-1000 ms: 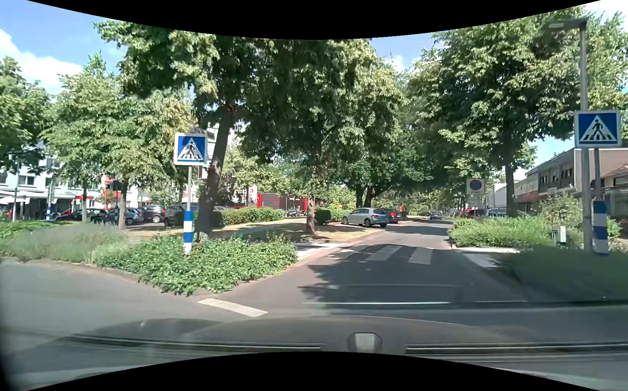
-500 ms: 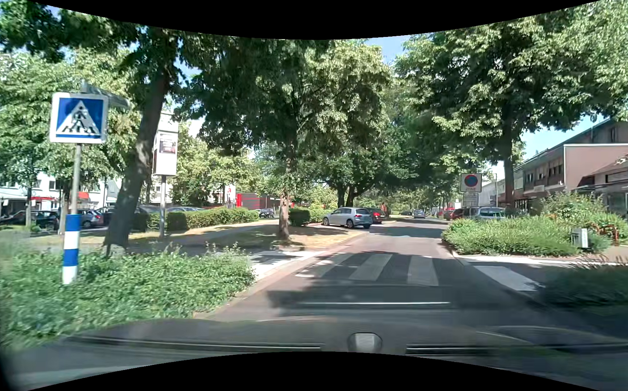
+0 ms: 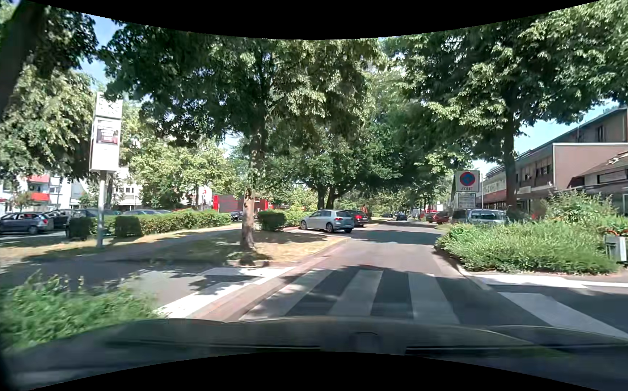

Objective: Follow the waypoints while adhering to traffic rules and regulations

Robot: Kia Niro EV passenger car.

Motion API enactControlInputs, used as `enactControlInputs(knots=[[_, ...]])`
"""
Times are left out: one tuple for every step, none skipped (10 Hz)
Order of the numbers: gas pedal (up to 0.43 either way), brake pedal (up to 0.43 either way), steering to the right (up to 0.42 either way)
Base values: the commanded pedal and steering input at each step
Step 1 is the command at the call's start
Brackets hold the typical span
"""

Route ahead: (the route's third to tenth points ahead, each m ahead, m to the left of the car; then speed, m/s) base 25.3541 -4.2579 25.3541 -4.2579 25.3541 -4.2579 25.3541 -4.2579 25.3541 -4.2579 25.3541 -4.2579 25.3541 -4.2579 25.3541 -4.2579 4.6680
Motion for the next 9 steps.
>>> enactControlInputs(knots=[[0.110, 0.006, 0.118], [0.110, 0.006, 0.118], [0.110, 0.006, 0.117], [0.110, 0.006, 0.117], [0.079, 0.006, 0.115], [0.067, 0.006, 0.113], [0.067, 0.006, 0.106], [0.067, 0.006, 0.092], [0.067, 0.006, 0.082]])
